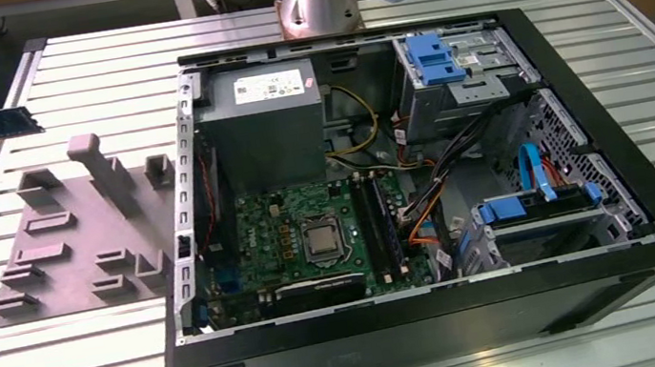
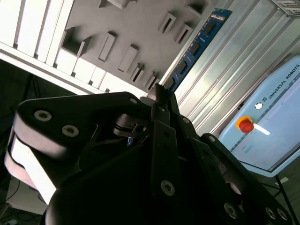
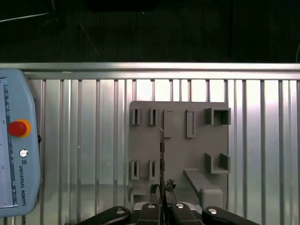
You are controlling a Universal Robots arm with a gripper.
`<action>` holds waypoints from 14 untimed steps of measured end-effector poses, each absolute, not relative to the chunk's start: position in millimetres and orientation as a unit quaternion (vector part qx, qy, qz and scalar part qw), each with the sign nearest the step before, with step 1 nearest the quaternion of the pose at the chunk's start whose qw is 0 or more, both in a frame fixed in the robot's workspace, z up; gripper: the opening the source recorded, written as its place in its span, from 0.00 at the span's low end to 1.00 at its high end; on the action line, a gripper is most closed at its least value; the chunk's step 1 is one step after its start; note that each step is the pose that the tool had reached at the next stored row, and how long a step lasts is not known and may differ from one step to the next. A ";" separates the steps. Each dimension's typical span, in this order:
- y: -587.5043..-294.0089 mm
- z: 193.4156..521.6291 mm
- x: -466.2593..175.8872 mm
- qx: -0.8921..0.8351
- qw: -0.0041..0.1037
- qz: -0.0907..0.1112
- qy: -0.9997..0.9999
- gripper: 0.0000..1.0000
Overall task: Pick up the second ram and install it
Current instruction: 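Pick up the second ram and move it above second insertion slot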
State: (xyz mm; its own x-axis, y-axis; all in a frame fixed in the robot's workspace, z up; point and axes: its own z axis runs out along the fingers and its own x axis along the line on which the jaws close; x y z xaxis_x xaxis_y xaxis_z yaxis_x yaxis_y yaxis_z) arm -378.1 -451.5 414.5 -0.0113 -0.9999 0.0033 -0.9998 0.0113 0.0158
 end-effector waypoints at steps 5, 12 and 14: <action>-451.5 414.5 -370.4 0.703 0.007 -0.004 -0.711 0.14; -451.5 414.5 -359.9 0.703 0.007 -0.004 -0.711 0.14; -451.5 414.5 -357.0 0.703 0.007 -0.004 -0.711 0.14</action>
State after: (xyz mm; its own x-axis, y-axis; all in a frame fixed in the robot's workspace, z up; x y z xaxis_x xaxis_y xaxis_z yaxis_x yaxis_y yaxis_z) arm -357.0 -451.5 414.5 -0.0113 -0.9999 0.0033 -0.9998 0.0113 0.0158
